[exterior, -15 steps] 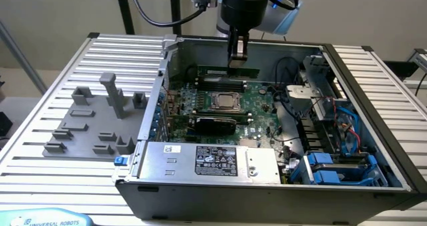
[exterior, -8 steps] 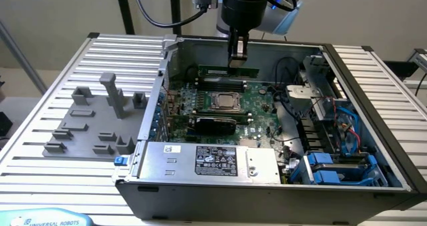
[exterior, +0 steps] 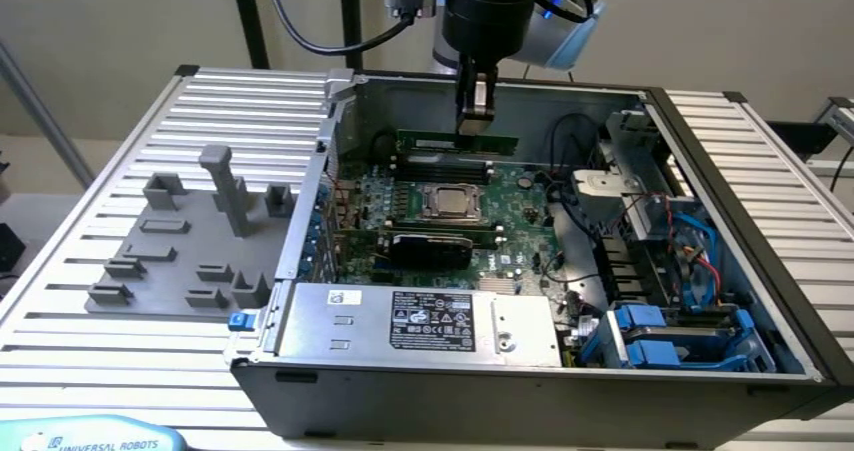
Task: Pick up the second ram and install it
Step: 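Insert the second ram into the second slot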
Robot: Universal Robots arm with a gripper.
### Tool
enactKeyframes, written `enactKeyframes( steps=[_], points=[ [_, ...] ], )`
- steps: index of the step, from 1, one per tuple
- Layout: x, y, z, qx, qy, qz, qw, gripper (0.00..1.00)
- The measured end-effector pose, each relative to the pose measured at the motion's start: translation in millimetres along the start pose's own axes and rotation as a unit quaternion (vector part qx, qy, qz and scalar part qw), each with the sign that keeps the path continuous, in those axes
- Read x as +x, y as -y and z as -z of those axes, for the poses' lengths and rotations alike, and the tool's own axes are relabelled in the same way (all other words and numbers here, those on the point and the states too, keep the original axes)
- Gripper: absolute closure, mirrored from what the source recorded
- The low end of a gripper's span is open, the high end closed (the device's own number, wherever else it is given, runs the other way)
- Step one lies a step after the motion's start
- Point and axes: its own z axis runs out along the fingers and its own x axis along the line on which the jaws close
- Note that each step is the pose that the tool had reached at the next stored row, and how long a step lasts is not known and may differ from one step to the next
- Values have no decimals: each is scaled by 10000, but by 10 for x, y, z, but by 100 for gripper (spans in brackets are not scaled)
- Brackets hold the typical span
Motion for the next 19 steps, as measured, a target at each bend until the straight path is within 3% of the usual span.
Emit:
enactKeyframes(
  steps=[7, 13, 19],
  points=[
    [1, -7, -15, 1, -10, -1, 10000, 87],
    [12, -102, -124, 1, -15, 0, 10000, 87],
    [23, -129, -234, 0, -15, 0, 10000, 87]
  ],
)
